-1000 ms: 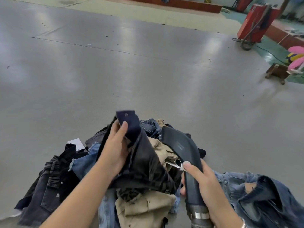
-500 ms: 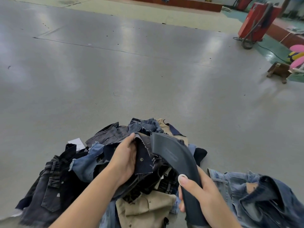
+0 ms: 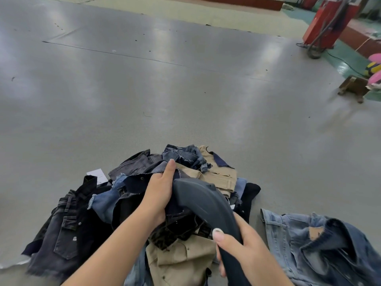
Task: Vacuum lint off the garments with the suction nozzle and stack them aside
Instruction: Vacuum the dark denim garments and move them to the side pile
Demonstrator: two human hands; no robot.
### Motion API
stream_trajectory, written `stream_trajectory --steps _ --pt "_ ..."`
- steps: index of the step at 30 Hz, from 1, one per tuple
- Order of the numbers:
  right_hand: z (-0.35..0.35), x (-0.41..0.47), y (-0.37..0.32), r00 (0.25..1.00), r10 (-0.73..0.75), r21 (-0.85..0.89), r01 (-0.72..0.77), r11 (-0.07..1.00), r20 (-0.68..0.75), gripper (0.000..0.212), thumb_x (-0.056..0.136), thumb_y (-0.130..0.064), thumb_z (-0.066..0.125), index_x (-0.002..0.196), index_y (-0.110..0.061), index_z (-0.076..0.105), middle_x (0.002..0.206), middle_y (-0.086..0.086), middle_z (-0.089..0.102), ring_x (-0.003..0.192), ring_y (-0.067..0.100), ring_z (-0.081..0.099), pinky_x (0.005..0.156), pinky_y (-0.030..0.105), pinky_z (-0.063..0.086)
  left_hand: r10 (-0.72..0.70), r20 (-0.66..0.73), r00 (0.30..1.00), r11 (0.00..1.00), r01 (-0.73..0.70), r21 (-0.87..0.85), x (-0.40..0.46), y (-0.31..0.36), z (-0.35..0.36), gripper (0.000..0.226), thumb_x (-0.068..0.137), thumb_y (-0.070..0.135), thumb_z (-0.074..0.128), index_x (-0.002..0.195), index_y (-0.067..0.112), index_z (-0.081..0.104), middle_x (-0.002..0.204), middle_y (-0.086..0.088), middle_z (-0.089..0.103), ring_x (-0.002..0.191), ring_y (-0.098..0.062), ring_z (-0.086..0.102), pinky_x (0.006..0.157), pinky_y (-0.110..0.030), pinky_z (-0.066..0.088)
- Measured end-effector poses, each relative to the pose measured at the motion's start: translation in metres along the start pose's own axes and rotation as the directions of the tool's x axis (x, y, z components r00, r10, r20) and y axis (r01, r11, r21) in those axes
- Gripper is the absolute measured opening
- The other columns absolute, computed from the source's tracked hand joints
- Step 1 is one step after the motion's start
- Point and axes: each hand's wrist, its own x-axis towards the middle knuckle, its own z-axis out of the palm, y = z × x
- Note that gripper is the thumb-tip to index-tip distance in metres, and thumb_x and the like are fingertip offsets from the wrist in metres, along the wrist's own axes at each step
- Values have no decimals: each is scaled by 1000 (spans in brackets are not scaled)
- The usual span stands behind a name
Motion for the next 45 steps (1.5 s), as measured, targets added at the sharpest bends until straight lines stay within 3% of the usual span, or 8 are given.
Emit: stream_trajectory --steps 5,11,17,22,24,31,37,45 --pt "2 11 -10 998 2 100 4 995 -57 24 75 -36 66 98 -32 64 60 11 58 48 26 54 48 30 47 -4 57 998 1000 4 0 0 -3 2 48 88 60 52 75 20 77 81 -17 73 69 -30 71 63 -42 60" --pt "-13 5 -13 998 -1 122 8 992 -60 27 68 -43 71 93 -36 67 62 13 58 49 28 55 48 31 47 -51 -36 998 996 48 -77 1 4 -5 53 91 56 51 81 6 68 46 -4 57 35 -16 53 38 -20 41" --pt "-9 -5 4 996 47 -134 -37 990 76 36 72 -47 66 105 -58 58 109 -16 69 98 -1 64 81 13 49 95 -181 979 996 -94 13 9 12 -9 45 91 55 52 68 16 52 51 -2 50 37 -12 47 37 -18 36" --pt "-11 -2 -7 998 58 43 -59 997 38 38 70 -42 71 107 -47 62 65 8 63 54 24 59 52 31 48 117 -34 993 990 -114 87 2 3 -2 45 93 54 48 71 19 67 74 -14 66 65 -24 64 65 -40 53" --pt "-15 -2 -9 999 40 62 -41 997 17 46 67 -43 72 111 -43 62 66 5 63 54 21 59 54 31 47 102 -52 993 995 -101 22 1 7 -2 41 92 55 50 72 22 64 67 -10 61 57 -23 61 59 -41 52" --pt "-5 -5 1 991 91 -167 -74 983 99 44 72 -43 66 114 -45 53 110 -26 66 101 -6 62 79 7 44 100 -175 980 993 -108 -37 4 18 -7 47 93 52 50 65 15 52 43 2 49 32 -11 47 34 -15 34" --pt "-10 -2 -7 997 57 36 -59 998 54 43 64 -47 71 106 -47 62 66 12 62 54 27 58 52 32 48 107 -53 993 994 -108 -14 5 5 -2 47 95 51 47 65 26 73 73 -3 74 61 -18 70 50 -27 52" --pt "-6 -6 1 996 39 -174 -23 985 86 46 65 -57 66 110 -53 56 111 -22 67 102 -2 62 82 10 47 27 -193 981 1000 -29 -7 11 6 -9 60 88 69 40 83 13 61 74 -7 63 63 -19 62 56 -26 50"
